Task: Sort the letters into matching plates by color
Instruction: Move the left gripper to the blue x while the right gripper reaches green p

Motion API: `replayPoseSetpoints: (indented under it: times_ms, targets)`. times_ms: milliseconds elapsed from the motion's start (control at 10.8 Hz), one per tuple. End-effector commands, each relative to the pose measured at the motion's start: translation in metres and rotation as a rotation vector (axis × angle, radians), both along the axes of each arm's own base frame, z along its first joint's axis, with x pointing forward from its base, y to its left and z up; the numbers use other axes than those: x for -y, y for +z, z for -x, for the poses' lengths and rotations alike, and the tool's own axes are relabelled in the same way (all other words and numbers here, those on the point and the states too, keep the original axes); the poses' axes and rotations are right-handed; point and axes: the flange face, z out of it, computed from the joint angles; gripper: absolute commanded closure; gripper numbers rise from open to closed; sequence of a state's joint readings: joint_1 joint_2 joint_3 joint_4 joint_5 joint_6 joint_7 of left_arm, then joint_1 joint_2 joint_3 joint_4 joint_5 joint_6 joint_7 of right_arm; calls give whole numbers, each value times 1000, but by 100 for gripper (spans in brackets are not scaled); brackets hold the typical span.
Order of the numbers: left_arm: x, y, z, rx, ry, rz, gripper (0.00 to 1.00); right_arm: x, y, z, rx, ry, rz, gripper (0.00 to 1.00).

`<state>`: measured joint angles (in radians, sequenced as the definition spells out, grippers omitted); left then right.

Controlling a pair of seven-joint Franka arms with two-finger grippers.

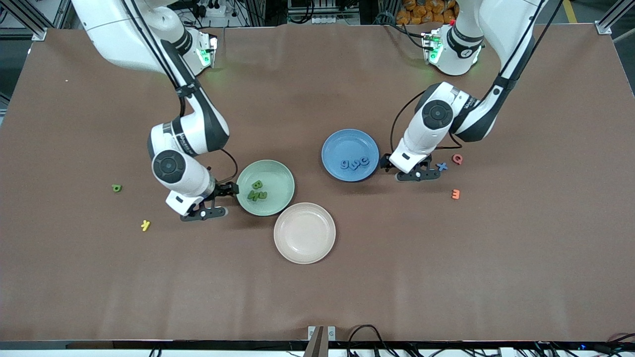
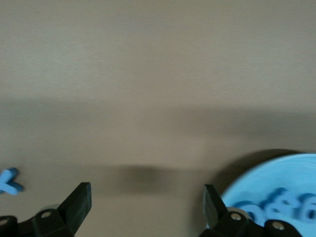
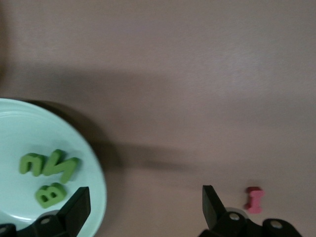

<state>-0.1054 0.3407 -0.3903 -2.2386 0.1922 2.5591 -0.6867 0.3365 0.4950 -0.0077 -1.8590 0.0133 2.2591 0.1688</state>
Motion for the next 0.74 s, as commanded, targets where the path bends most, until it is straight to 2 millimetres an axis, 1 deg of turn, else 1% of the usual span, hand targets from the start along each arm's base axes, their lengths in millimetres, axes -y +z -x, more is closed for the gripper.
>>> replayPoseSetpoints:
  times_ms: [0, 92, 185, 462, 554, 646]
  targets:
    - [-24, -1, 5, 32, -67, -60, 0, 37, 13, -10, 2, 40, 3, 0]
    - [-28, -5, 8, 33, -82, -67, 0, 52, 13, -14, 3, 56, 5, 0]
    - [-37, -8, 8, 42, -91, -72, 0, 68, 14, -18, 5, 64, 10, 0]
    - [-76, -24, 10, 80, -156, -71, 0, 106, 15, -27, 19, 57, 31, 0]
    - [-88, -28, 11, 89, -170, -67, 0, 118, 16, -29, 21, 65, 35, 0]
    - [-95, -31, 12, 95, -178, -63, 0, 132, 17, -31, 22, 62, 32, 0]
